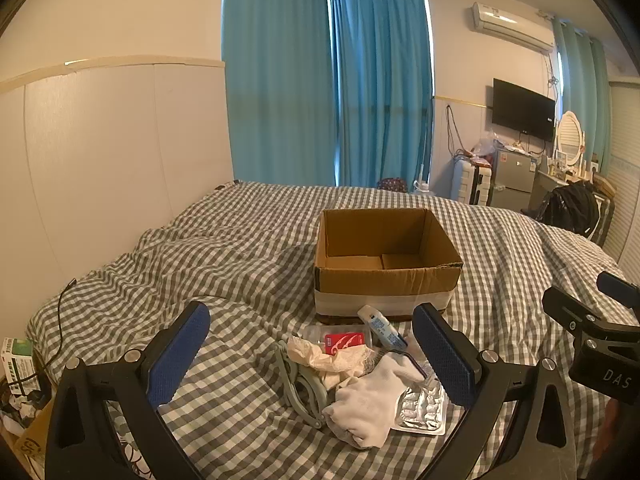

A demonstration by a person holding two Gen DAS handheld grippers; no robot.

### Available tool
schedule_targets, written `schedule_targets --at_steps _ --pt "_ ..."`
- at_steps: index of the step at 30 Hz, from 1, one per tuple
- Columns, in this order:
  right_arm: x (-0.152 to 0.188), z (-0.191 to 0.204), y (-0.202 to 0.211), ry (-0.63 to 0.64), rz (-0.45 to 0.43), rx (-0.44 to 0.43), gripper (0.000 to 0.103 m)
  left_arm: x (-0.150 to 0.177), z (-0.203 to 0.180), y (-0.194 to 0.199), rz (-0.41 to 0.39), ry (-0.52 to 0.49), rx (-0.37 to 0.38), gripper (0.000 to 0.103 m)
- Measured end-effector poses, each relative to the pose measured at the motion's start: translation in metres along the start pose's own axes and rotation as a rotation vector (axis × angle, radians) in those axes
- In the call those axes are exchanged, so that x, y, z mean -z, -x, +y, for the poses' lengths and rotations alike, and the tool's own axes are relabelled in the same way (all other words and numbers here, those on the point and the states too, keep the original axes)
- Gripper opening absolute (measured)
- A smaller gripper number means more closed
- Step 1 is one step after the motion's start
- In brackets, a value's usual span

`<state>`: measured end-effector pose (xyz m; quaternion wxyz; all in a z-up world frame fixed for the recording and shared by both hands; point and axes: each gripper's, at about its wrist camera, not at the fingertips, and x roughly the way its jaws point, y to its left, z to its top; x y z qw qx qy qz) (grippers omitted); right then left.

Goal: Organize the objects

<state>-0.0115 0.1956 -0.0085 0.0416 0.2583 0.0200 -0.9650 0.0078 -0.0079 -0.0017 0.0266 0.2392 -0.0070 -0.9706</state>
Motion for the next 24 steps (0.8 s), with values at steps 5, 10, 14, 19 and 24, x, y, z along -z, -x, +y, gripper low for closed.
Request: schedule_targets --at_steps 5,10,14,19,24 --pt "-0.0014 0.0011 0.0003 0.001 0.002 -0.001 0.103 -0.0012 0.0003 -0.0008 0.002 -0.001 0.001 0.103" --pt "-0.0011 0.0017 0.001 0.004 0.001 -0.004 0.103 -0.002 0.001 -0.0016 0.005 -0.003 0.001 0.103" --pt "-0.0006 0.0029 0.0016 0.004 0.0 -0.007 0.103 -0.0016 0.0013 -0.0024 0.01 -0.006 -0.003 0.103" --pt "-0.0012 0.0036 0.003 -0.002 0.0 -0.021 0.103 -0.0017 0.0019 -0.0016 0.009 -0.007 -0.003 0.103" --pt "-0.0019 0.0061 0.005 0.006 -0.001 -0.018 0.103 -0.0014 0.0025 -0.0007 0.007 -0.008 -0.002 0.103"
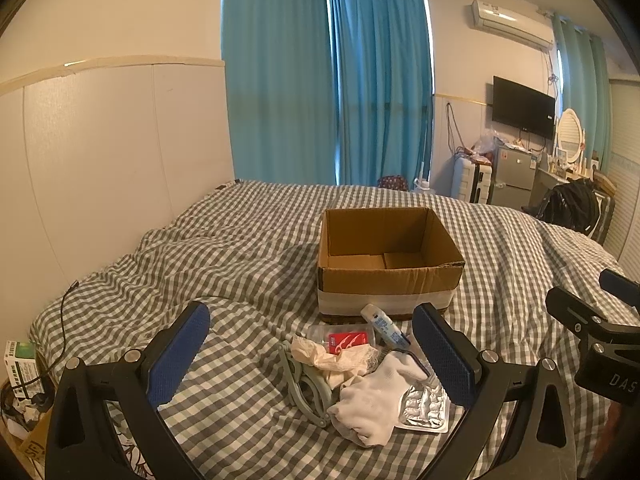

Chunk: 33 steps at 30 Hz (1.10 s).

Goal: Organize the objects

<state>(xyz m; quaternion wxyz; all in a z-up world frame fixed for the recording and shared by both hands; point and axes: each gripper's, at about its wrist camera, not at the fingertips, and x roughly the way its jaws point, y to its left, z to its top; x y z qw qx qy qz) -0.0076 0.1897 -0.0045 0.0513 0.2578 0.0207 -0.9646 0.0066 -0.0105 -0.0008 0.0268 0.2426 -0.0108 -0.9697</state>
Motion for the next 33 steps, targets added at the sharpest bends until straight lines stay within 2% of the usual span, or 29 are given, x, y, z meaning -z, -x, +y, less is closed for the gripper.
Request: schedule_targets --at_steps 12,18,22,31,33 --pt "-0.004 0.004 0.014 0.017 -0.029 0.002 0.103 -0.002 0.004 0.006 -0.011 0.0 0.005 0.103" --pt "-0.004 0.008 0.014 0.03 -0.022 0.001 0.103 0.003 0.006 0.001 0.009 0.0 0.001 0.103" --pt "0.001 0.004 0.003 0.022 0.012 0.017 0.103 0.017 -0.001 -0.019 0.085 -0.029 -0.007 0.103" --pt "0.028 -0.004 -0.043 0.023 0.137 0.052 0.103 0.073 -0.038 -0.071 0.261 -0.111 0.044 0.103" --pt "0.034 -0.006 -0.052 0.022 0.159 0.053 0.103 0.082 -0.045 -0.077 0.278 -0.131 0.052 0.103"
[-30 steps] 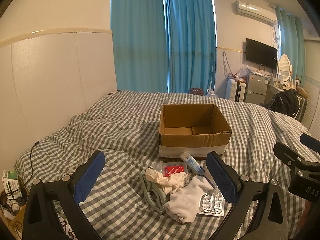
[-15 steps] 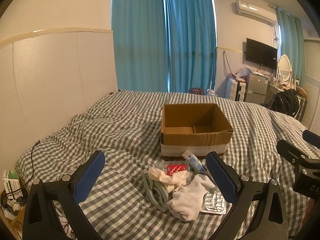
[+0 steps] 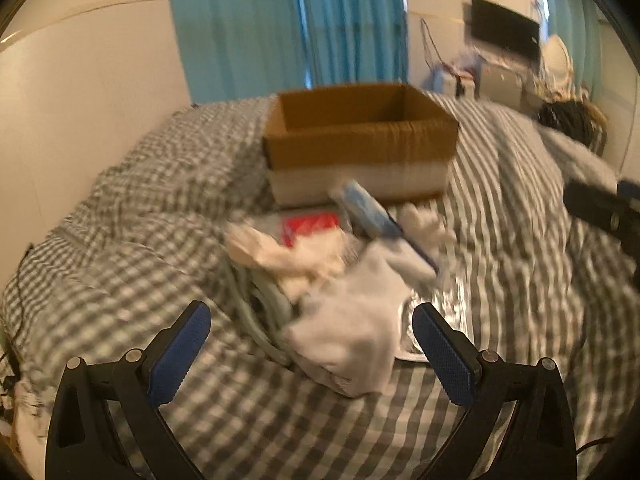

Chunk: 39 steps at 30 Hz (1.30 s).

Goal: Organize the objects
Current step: 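Lower the left tool onto the white sock and close on it, then grasp the silver blister pack with the right tool while the left tool holds the sock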

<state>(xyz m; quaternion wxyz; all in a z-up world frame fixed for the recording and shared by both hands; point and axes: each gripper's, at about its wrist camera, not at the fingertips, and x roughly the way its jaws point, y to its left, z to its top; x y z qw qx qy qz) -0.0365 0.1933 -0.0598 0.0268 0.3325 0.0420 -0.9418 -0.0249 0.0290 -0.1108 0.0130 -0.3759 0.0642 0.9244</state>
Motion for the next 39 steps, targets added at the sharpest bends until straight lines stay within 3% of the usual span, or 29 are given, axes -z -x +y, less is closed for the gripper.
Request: schedule_targets --at_steps 6,8,10,13,16,22,28,39 --pt "0.009 -0.006 -0.02 -0.007 0.052 -0.001 0.103 0.013 -0.014 -0.027 0.055 -0.037 0.005 0.102" --pt "0.012 -0.009 -0.025 -0.014 0.065 -0.001 0.103 0.015 -0.013 -0.031 0.071 -0.037 0.006 0.097" --pt "0.013 -0.01 -0.03 -0.02 0.078 -0.002 0.103 0.017 -0.014 -0.035 0.077 -0.041 0.013 0.079" --pt "0.015 -0.009 -0.033 -0.015 0.092 0.001 0.103 0.019 -0.012 -0.034 0.078 -0.058 0.005 0.064" --pt "0.015 -0.006 -0.031 0.001 0.088 0.02 0.103 0.015 -0.008 -0.023 0.063 -0.055 0.02 0.058" --pt "0.014 0.001 -0.02 0.013 0.081 0.027 0.103 0.001 0.011 0.015 -0.018 -0.029 0.021 0.056" --pt "0.014 0.021 -0.014 0.04 0.083 0.023 0.103 -0.008 0.034 0.038 -0.088 -0.036 -0.033 0.057" --pt "0.027 0.055 -0.037 0.058 0.174 -0.013 0.103 -0.002 0.068 0.017 -0.06 0.046 -0.062 0.057"
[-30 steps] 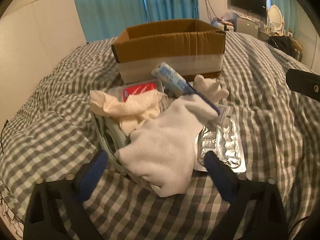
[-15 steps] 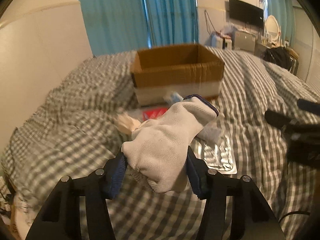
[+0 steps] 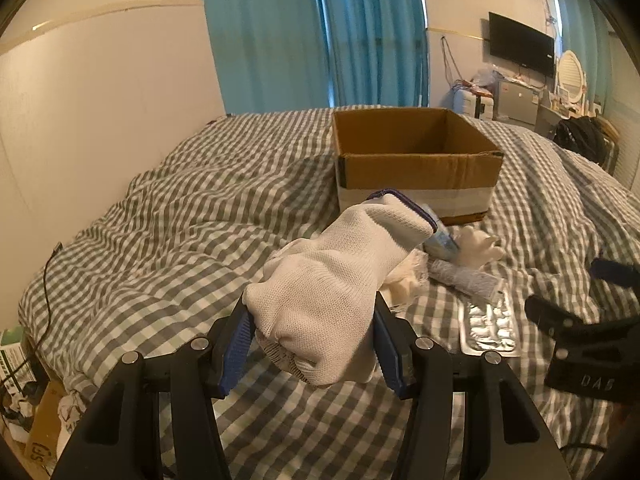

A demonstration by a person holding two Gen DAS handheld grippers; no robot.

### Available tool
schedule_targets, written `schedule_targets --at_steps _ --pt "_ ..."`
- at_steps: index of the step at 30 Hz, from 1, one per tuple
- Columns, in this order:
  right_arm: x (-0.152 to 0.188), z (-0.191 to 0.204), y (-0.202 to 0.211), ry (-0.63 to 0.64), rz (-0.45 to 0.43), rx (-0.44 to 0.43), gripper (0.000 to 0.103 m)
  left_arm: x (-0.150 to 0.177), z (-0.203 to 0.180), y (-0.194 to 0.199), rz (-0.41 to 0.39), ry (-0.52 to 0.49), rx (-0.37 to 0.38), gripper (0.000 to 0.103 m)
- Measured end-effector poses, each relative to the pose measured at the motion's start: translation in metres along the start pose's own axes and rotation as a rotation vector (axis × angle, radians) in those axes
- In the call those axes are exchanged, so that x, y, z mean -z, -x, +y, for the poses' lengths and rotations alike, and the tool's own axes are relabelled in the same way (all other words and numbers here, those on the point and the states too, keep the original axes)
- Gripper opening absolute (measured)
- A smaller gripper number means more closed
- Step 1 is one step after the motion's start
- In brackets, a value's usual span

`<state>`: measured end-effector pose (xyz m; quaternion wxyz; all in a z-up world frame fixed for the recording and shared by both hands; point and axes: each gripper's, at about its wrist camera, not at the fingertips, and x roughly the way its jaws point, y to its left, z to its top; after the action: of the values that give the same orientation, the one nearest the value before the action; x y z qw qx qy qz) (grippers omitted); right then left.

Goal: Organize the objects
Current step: 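Grasp the silver blister pack with the right tool while the left tool holds the sock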

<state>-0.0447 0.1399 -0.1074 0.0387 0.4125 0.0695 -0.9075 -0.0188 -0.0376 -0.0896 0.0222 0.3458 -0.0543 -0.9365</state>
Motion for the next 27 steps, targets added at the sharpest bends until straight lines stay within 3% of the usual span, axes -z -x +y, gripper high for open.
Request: schedule_targets --at_steps 5,17,23,27 --pt "0.007 0.01 -0.023 0.008 0.053 -0.022 0.103 0.006 0.008 -0.02 0.034 0.003 -0.067 0.057" --pt "0.011 0.032 -0.074 0.001 0.163 -0.066 0.099 0.016 0.021 -0.042 0.07 0.037 -0.052 0.057" --pt "0.013 0.042 -0.1 -0.026 0.219 -0.099 0.089 0.017 0.021 -0.044 0.08 0.034 -0.054 0.057" --pt "0.015 0.04 -0.092 -0.008 0.198 -0.116 0.078 0.014 0.023 -0.035 0.066 0.046 -0.071 0.057"
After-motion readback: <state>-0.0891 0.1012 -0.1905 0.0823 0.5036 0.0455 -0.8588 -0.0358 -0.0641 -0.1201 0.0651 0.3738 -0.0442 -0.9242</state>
